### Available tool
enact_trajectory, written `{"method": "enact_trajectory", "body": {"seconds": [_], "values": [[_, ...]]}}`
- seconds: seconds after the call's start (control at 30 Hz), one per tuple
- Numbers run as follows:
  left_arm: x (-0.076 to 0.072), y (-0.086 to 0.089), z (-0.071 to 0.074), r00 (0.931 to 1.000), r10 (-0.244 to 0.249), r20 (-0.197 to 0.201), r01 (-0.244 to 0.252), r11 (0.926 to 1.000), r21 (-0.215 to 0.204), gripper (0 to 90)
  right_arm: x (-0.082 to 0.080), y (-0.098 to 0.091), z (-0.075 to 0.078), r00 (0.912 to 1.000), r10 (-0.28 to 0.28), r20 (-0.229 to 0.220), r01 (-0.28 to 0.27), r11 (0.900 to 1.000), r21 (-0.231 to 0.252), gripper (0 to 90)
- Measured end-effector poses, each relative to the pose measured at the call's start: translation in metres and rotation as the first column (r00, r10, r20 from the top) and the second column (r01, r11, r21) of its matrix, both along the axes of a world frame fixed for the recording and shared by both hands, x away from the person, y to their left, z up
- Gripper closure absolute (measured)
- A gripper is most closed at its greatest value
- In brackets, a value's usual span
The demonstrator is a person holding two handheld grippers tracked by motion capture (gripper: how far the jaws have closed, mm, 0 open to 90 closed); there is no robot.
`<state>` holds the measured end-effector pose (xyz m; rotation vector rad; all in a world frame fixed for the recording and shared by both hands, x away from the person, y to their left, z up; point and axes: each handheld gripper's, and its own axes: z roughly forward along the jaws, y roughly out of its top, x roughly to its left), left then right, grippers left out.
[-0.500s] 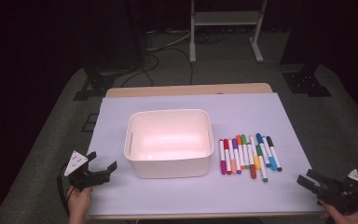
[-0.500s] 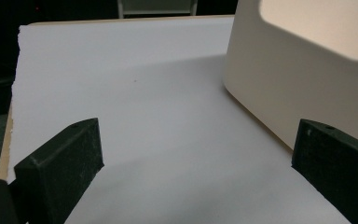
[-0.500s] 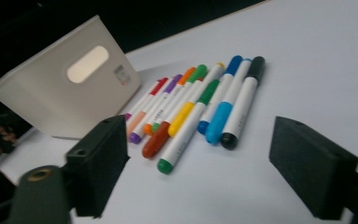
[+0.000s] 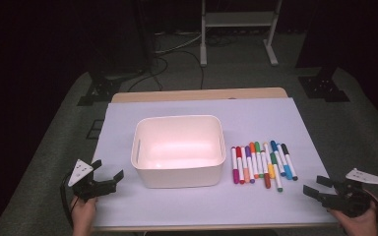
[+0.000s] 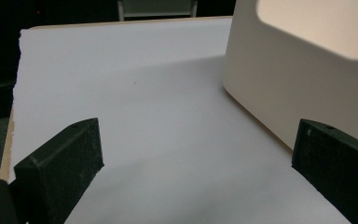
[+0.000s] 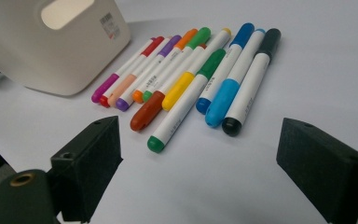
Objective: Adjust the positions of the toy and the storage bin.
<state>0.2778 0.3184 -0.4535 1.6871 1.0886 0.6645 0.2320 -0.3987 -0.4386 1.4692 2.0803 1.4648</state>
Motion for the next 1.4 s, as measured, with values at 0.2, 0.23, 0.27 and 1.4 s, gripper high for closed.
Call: {"method": "enact_trajectory", "body": {"seconds": [0.2, 0.23, 0.27, 1.4], "values": [[0.001, 0.001, 0.000, 1.0000, 0.004, -0.005, -0.004, 1.0000, -0.005, 0.6, 0.024, 0.007, 0.004, 0.9994, 0.030, -0.018, -0.031, 0.9986, -0.043, 12.9], [0.001, 0.001, 0.000, 1.0000, 0.005, -0.007, -0.005, 1.0000, -0.007, 0.5, 0.027, 0.008, 0.004, 0.9991, 0.034, -0.025, -0.035, 0.9982, -0.049, 13.1], [0.001, 0.001, 0.000, 1.0000, 0.005, -0.007, -0.005, 1.0000, -0.007, 0.6, 0.033, 0.010, 0.005, 0.9987, 0.040, -0.033, -0.042, 0.9974, -0.059, 13.1], [0.002, 0.001, 0.000, 0.9999, 0.011, -0.011, -0.012, 0.9998, -0.016, 0.6, 0.128, 0.033, 0.007, 0.9664, -0.016, -0.257, -0.078, 0.9332, -0.351, 43.6]]}}
